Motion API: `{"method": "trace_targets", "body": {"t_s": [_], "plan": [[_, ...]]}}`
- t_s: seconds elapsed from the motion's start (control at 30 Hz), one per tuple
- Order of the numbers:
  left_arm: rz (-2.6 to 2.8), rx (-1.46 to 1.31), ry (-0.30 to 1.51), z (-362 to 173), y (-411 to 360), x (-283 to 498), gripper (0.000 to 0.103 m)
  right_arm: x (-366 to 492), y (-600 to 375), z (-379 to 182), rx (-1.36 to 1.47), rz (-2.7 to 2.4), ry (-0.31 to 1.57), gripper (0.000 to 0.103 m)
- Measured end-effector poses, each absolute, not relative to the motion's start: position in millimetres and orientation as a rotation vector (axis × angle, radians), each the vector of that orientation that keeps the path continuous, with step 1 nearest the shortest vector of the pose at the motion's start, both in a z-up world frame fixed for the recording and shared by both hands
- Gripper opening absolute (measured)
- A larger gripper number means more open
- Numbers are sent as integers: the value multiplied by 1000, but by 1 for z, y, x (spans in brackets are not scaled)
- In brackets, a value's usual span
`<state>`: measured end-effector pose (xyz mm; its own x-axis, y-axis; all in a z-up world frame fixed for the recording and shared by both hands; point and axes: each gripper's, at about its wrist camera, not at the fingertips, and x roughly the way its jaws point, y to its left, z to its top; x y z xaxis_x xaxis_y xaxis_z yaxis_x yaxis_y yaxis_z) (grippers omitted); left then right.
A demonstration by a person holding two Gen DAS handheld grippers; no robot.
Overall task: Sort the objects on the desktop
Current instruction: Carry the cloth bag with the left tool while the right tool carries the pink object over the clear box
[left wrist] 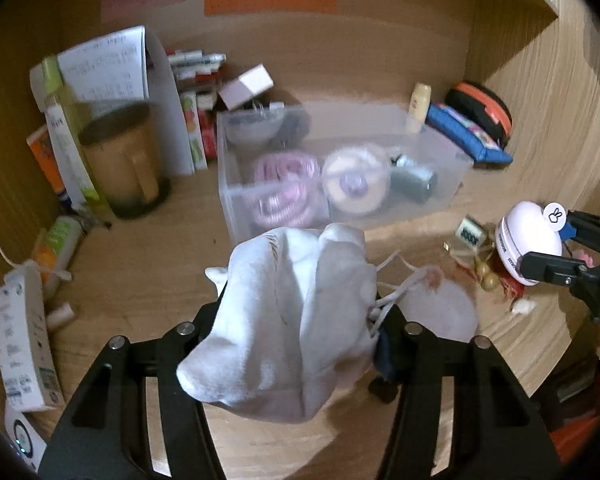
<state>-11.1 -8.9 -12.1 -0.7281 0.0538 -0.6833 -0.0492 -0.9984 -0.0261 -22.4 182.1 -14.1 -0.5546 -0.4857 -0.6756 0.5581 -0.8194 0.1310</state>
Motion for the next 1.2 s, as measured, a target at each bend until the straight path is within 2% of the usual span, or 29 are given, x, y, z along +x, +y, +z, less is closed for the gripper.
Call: {"method": "trace_targets", "body": {"t_s": [0.33,0.87,1.2], "plan": [[2917,-1013,-9,17,-13,-26,56,-50,193,6,946,-2378,28,62],[2862,-894,-18,53,-17,-59,56,-96,196,27,915,-2402,13,62],[2827,-974,8,40,-20,-101,56,-130,182,20,952,-2386,52,62]]}}
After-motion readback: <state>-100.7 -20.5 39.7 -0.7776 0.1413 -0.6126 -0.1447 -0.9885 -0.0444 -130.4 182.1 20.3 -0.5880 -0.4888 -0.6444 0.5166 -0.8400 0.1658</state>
